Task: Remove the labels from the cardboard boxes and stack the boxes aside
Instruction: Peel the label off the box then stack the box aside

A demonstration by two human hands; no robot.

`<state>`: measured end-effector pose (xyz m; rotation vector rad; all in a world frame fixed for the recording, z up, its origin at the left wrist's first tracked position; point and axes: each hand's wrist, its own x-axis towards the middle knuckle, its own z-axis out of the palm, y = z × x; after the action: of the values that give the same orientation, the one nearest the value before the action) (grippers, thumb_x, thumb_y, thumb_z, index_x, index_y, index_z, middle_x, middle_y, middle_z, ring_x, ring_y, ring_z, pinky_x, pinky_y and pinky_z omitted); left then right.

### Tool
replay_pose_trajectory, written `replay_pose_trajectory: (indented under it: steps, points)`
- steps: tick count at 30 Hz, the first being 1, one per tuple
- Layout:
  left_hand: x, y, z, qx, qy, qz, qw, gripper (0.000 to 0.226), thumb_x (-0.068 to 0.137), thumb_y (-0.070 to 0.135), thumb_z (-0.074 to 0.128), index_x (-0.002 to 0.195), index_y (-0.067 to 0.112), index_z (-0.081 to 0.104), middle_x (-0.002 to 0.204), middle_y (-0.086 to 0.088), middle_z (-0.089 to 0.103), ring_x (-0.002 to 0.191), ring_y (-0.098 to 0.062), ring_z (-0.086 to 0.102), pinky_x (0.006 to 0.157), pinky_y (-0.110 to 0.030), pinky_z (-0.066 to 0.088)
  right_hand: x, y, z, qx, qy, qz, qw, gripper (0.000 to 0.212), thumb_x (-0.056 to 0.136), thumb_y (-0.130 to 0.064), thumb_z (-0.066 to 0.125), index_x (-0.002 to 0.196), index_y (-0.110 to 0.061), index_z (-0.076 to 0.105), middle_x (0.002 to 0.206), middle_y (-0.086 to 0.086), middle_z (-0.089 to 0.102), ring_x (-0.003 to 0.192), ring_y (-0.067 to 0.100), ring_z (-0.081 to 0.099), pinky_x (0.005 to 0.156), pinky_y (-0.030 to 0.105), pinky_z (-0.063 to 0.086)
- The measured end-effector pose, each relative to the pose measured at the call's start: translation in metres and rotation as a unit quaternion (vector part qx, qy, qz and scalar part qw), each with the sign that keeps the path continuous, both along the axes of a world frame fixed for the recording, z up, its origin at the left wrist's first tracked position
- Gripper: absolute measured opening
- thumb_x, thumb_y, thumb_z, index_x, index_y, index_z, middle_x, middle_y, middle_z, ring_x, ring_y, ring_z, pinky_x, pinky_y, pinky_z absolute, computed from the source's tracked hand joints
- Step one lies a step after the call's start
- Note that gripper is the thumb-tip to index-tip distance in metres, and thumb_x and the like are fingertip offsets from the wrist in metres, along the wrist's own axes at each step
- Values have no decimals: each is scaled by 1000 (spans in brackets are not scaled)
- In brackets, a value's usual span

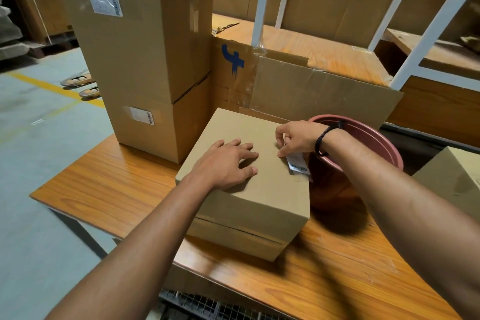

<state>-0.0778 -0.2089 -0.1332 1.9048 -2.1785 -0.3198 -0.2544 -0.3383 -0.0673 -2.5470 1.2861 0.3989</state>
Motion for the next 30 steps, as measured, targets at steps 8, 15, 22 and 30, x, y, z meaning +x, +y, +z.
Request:
replay_pose_trajectory:
  steps: [8, 15, 22, 30]
  points:
    - [1, 0, -3, -8, -1, -5, 1000, 52, 97, 56, 41, 145, 36, 42, 159, 12, 26, 149, -14, 17, 121, -46, 8, -2, 12, 19, -92, 16, -60, 994, 18, 81, -29, 70, 84, -10, 72, 78, 6, 71, 72, 21, 67, 62, 32, 58]
    - [1, 0, -3, -8, -3, -6, 1000, 52, 97, 55, 40, 145, 35, 43, 159, 12, 25, 149, -15, 17, 121, -45, 10, -11, 4, 30, -201, 68, -50, 976, 10, 86, -14, 63, 91, -6, 68, 73, 8, 60, 64, 25, 59, 53, 27, 47]
    - [2, -1, -4, -8, -5, -7, 1000, 52, 97, 56, 39, 145, 36, 42, 159, 12, 25, 149, -15, 16, 121, -46, 10, -71, 3, 19, -148, -115, -171, 967, 18, 93, -25, 63, 105, -13, 68, 102, 3, 62, 90, 18, 56, 53, 21, 41]
    - [-2, 1, 3, -12, 1, -5, 1000, 47, 96, 53, 46, 139, 33, 51, 156, 10, 33, 146, -18, 25, 119, -47, 14, -107, 29, 3, -122, -320, -301, 890, 15, 92, -28, 64, 100, -18, 71, 96, -1, 67, 85, 9, 60, 55, 22, 41]
